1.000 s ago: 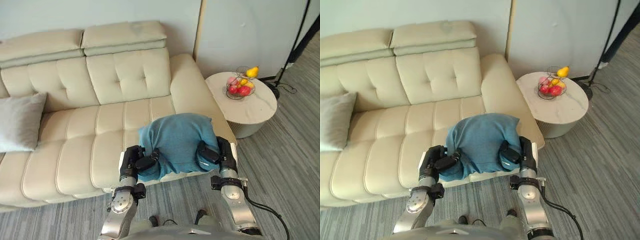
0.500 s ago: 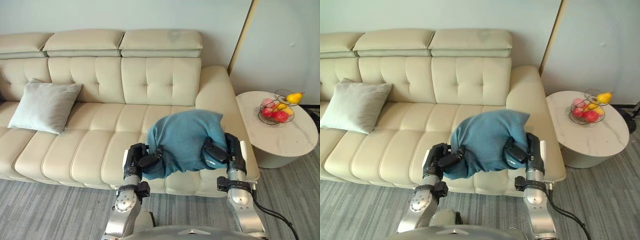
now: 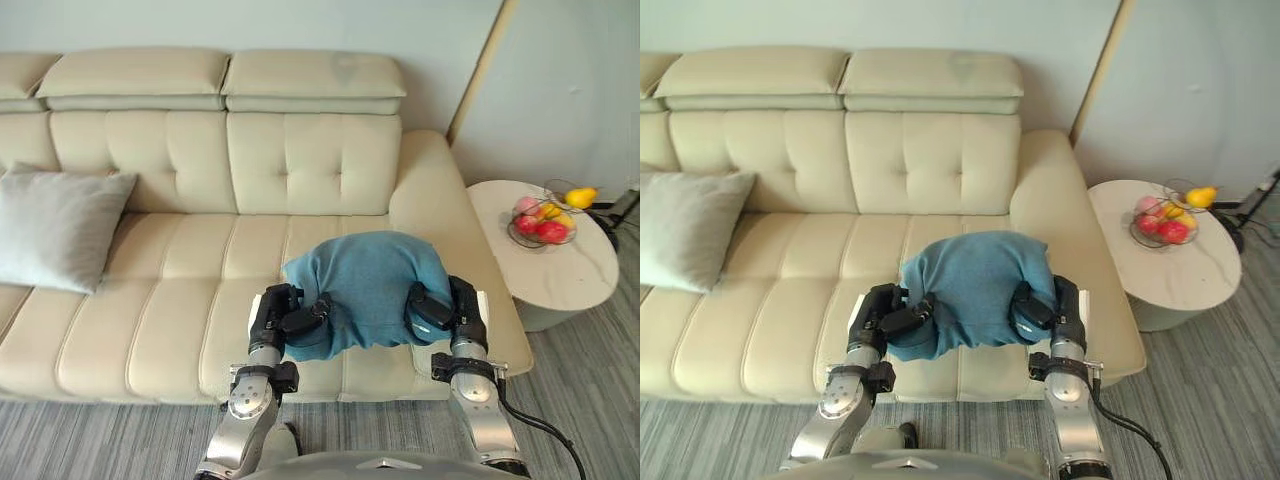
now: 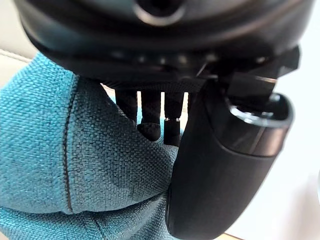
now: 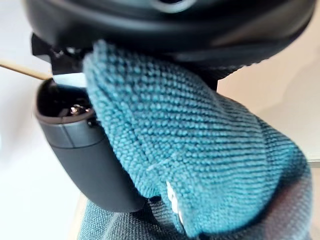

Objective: Pick up cushions and gather them together orderly.

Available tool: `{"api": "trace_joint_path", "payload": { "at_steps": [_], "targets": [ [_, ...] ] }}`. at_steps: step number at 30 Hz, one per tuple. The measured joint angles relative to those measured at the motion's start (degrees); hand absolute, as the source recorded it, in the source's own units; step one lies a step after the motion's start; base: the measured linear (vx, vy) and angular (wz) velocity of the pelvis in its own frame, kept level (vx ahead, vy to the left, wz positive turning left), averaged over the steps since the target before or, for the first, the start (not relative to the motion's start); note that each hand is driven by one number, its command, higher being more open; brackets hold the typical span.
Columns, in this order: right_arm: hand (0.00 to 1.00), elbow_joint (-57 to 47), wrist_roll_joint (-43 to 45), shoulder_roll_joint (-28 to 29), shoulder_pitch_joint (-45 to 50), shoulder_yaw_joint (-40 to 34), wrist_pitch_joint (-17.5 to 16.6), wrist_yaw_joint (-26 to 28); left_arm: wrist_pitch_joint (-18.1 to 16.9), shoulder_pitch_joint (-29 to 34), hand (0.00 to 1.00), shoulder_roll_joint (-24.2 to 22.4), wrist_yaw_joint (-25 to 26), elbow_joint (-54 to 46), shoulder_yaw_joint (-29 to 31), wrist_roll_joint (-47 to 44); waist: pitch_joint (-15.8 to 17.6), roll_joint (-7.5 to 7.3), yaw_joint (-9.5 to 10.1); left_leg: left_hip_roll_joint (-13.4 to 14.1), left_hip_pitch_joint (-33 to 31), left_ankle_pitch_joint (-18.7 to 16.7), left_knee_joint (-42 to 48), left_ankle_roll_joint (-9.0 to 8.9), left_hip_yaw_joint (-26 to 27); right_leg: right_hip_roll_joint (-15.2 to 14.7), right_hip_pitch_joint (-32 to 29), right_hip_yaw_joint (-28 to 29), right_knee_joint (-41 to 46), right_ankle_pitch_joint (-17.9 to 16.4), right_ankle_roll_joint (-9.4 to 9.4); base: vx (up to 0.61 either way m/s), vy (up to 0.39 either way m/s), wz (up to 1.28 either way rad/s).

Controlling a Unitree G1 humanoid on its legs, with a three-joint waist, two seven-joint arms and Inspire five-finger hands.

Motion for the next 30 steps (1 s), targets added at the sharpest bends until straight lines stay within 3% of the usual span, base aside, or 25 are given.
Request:
{"api": "trace_joint_path", "payload": {
  "at_steps": [1,2,3,4,5,8,14,19,26,30],
  "targets": [
    [0.0,0.03,0.0,0.0,-0.12,0.33,-0.01,0.03,0.0,-0.18,0.0,0.0,0.0,0.0,0.35,0.02,-0.13,-0.19,-0.37,0.16,0.31,0.0,-0.68,0.03,-0.05,3.28,-1.62,0.29,-0.72,-3.28,0.7,0.09,0.03,0.0],
    [0.0,0.03,0.0,-0.01,-0.14,0.37,-0.01,0.03,0.0,-0.18,0.0,0.01,0.0,0.0,0.38,0.02,-0.14,-0.18,-0.38,0.16,0.38,0.03,-0.87,-0.01,-0.05,4.03,-2.07,0.4,-1.1,-3.93,0.72,0.12,-0.018,0.06],
    [0.0,0.14,0.01,-0.6,-0.16,0.91,-0.01,0.02,0.11,-0.13,0.0,0.1,0.01,0.02,0.36,-0.02,-0.08,-0.06,-0.48,-0.02,1.7,1.15,-2.43,-0.97,-0.07,9.98,-2.7,1.31,-8.43,-4.99,0.58,0.14,-0.063,0.14],
    [0.0,0.11,0.0,-0.94,-0.2,1.19,-0.01,0.0,0.09,-0.19,0.0,0.12,0.01,-0.02,0.37,-0.02,-0.26,-0.32,-0.5,-0.59,1.7,1.19,-2.41,-1.04,-0.5,12.43,-2.49,1.89,-13.86,-3.5,0.88,0.15,-0.088,0.4],
    [0.0,0.32,0.02,-1.76,-0.22,1.13,-0.02,-0.07,0.22,-0.56,0.0,-0.61,-0.03,0.87,0.14,-0.04,-0.44,0.28,-0.95,-1.19,1.53,1.19,-2.31,-1.13,-2.2,13.09,-1.96,2.47,-15.65,-1.11,-0.05,0.12,-0.085,0.43],
    [0.0,0.56,0.0,-3.83,-0.17,1.32,0.13,0.04,0.53,-0.35,0.0,-1.32,-0.23,0.97,-0.28,-0.01,-1.65,2.87,-0.33,-0.08,2.01,2.29,-4.94,-2.6,-4.62,15.24,1.44,0.88,-22.05,1.09,-0.66,0.19,-0.095,0.27],
    [0.0,-0.02,-0.1,-3.6,0.16,1.48,0.21,0.09,0.54,0.43,0.0,-1.32,-0.38,0.97,-0.29,-0.02,-1.9,2.89,0.01,0.15,6.21,4.86,-11.17,-4.1,-6.41,17.04,6.8,-0.62,-28.72,2.64,-1.6,0.08,-0.047,0.14],
    [0.0,-1.36,-1.29,-2.83,1.51,1.47,0.23,-0.14,0.54,0.44,0.0,-1.17,-0.37,0.97,-0.31,0.31,-2.13,2.85,-0.08,-0.25,6.36,5.94,-12.67,-4.05,-8.26,17.15,9.4,-2.01,-32.89,3.83,-1.24,0.01,0.011,0.19],
    [0.0,-0.6,-4.06,-2.35,-0.76,4.36,1.14,-3.45,0.54,-0.59,0.0,-0.37,2.82,0.95,-0.24,3.82,-2.58,2.75,0.86,-0.4,4.42,8.03,-15.05,-4.41,-10.19,17.87,8.61,-3.66,-35.62,5.51,-2.05,-0.04,0.0,0.16],
    [0.0,2.82,-5.69,-2.39,-9.81,6.07,1.33,-7.69,0.54,-7.06,0.0,0.33,7.31,0.94,-0.25,4.49,-1.66,2.3,1.97,0.23,-0.99,10.48,-15.97,-4.77,-11.25,18.56,2.98,-4.7,-35.61,7.48,-3.14,-0.12,-0.024,0.11]
  ]
}}
